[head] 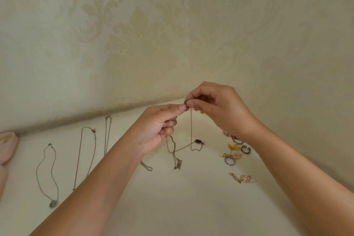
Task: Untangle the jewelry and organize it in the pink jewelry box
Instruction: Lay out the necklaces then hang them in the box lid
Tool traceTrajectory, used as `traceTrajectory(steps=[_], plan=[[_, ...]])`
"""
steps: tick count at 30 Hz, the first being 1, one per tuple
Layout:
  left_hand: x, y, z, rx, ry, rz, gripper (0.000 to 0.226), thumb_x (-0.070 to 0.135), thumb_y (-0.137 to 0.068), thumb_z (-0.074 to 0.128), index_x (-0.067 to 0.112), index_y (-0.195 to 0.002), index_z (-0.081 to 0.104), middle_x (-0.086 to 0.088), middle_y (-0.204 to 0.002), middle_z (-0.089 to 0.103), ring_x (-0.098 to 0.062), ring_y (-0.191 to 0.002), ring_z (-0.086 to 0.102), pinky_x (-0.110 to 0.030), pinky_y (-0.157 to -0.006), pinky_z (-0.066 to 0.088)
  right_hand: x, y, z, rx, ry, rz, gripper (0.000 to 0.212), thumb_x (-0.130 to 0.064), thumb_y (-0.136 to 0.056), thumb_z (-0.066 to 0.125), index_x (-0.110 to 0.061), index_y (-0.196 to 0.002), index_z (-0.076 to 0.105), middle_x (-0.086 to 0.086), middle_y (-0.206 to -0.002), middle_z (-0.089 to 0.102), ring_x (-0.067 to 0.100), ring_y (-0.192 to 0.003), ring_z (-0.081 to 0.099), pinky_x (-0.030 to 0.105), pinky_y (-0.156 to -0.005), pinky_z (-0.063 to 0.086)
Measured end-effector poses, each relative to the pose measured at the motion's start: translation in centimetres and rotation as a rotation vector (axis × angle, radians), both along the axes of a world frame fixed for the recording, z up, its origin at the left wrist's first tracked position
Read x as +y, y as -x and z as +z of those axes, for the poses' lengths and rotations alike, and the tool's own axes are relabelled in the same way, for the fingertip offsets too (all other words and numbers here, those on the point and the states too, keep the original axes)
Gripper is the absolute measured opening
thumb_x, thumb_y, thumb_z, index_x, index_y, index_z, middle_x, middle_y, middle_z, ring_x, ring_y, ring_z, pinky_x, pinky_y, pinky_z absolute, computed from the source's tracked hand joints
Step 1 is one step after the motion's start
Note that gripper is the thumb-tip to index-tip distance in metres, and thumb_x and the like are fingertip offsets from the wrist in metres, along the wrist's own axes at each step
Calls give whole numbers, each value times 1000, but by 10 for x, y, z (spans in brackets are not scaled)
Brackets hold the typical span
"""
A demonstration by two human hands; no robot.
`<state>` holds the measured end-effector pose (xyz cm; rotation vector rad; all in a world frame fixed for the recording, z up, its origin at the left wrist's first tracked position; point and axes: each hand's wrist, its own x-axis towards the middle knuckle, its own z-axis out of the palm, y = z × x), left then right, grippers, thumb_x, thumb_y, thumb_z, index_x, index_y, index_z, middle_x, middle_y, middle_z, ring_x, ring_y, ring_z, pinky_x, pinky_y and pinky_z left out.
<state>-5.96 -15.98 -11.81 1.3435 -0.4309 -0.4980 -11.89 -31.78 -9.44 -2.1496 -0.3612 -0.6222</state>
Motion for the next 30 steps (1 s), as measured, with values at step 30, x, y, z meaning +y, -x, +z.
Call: traceTrajectory(steps=[30], plan=[[3,1,5,-38,20,36,10,20,-64,69,17,-69,78,13,-59,54,-3,-43,26,-11,-39,25,-14,2,6,19,17,-98,12,-5,-81,71,-13,-88,75,-3,-78,72,6,-68,67,23,-74,55]])
